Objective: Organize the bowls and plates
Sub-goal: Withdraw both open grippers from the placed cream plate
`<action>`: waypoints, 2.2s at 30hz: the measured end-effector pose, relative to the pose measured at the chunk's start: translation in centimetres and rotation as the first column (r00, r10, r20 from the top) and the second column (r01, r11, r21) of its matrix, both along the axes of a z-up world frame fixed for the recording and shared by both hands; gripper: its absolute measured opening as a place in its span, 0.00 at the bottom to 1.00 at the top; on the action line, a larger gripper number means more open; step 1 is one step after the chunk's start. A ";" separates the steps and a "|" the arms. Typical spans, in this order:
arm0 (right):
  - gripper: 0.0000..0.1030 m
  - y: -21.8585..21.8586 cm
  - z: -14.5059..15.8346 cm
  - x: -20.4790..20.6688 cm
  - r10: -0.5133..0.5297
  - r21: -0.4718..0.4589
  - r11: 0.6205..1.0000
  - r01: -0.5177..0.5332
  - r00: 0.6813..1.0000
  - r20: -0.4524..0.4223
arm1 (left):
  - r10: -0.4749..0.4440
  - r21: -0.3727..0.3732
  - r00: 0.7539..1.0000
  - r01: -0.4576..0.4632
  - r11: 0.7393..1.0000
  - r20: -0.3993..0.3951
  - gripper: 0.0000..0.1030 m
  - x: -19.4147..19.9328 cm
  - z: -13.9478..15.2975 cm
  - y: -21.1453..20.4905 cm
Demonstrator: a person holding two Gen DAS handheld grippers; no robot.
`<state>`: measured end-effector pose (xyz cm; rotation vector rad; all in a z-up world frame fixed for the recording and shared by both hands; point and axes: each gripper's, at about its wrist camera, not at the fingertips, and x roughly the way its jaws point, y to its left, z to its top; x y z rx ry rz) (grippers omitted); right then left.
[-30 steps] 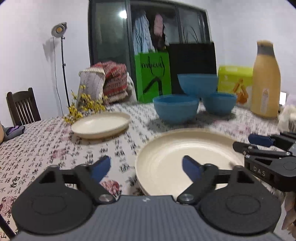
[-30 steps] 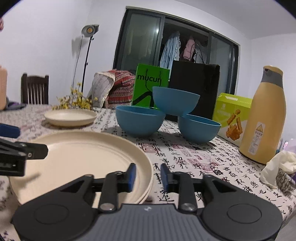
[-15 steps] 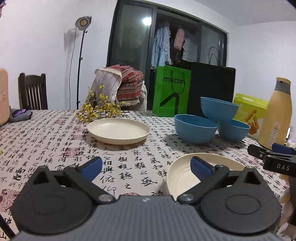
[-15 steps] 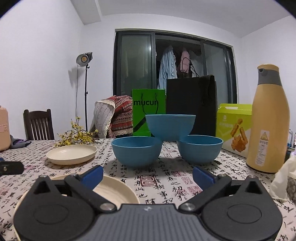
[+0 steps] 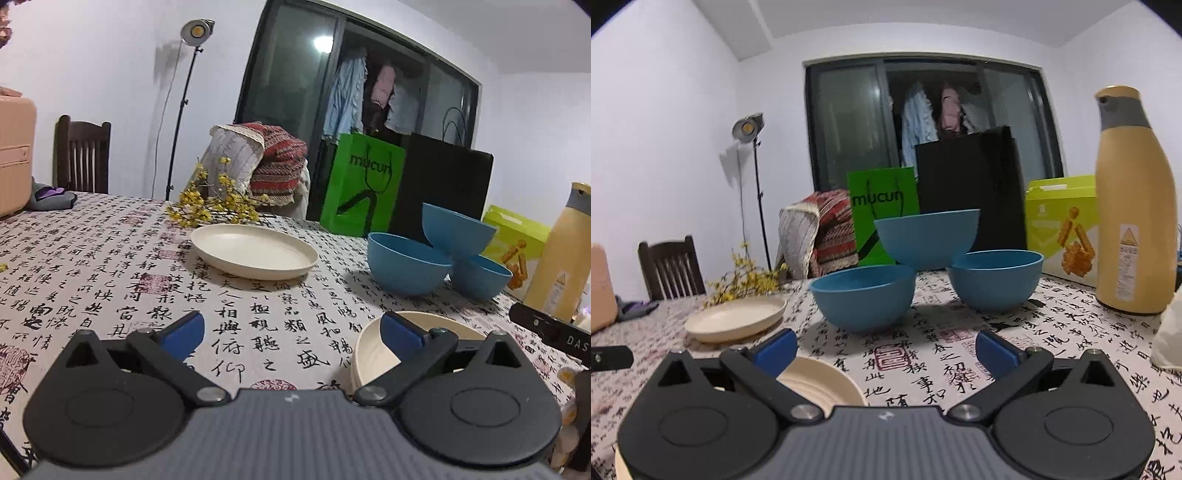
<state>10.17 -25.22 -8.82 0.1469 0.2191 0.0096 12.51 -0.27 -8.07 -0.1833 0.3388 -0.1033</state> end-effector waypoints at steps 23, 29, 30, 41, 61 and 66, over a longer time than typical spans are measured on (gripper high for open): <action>1.00 -0.1 -0.1 0.3 0.044 0.024 0.999 -0.043 0.999 -0.018 | 0.030 0.012 0.999 -0.030 0.999 0.029 1.00 -0.4 0.0 -0.2; 1.00 -0.2 -0.2 0.3 0.044 0.026 0.999 -0.043 0.999 -0.015 | 0.035 0.015 0.999 -0.035 0.999 0.026 1.00 -0.3 0.0 -0.2; 1.00 -0.2 -0.2 0.3 0.043 0.025 0.999 -0.043 0.999 -0.015 | 0.036 0.014 0.999 -0.036 0.999 0.026 1.00 -0.3 0.0 -0.2; 1.00 -0.2 -0.2 0.2 0.044 0.025 0.999 -0.043 0.999 -0.010 | 0.040 0.012 0.999 -0.041 0.999 0.031 1.00 -0.5 -0.1 -0.2; 1.00 -0.2 -0.1 0.2 0.041 0.023 0.999 -0.041 0.999 -0.009 | 0.044 0.009 0.998 -0.044 0.999 0.045 1.00 -0.7 0.2 -0.1; 1.00 -0.1 -0.1 0.1 0.040 0.019 0.999 -0.040 0.999 -0.009 | 0.044 0.009 0.998 -0.044 0.999 0.045 1.00 -0.7 0.2 -0.1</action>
